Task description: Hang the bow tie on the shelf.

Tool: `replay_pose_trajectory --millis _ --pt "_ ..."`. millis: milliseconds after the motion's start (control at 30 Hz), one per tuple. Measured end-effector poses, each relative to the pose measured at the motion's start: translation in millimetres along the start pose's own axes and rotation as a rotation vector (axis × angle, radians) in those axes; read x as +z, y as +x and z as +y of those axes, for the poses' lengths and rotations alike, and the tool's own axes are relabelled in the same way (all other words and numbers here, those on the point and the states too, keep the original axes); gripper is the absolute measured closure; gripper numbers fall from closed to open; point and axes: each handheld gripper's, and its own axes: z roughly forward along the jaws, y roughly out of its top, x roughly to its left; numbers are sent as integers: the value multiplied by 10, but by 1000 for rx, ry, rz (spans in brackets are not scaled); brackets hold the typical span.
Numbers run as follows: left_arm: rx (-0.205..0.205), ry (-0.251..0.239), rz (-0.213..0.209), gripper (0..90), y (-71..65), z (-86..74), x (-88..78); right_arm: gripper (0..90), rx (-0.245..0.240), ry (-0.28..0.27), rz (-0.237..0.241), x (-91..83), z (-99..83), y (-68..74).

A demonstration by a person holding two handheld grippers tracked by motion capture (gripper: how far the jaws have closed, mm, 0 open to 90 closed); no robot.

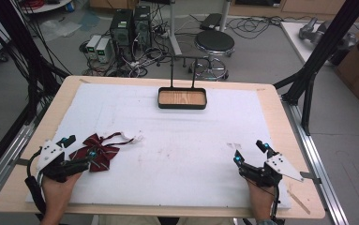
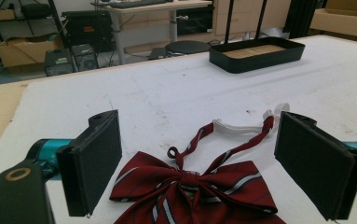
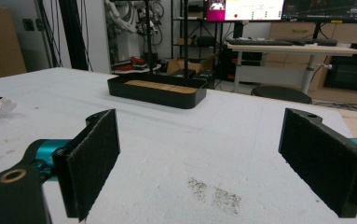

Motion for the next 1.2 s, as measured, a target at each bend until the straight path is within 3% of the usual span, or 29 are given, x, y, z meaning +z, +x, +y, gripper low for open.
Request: replay_pose_trajectory --millis 1200 --pt "2 15 28 166 15 -2 25 115 -3 21 2 21 -3 14"
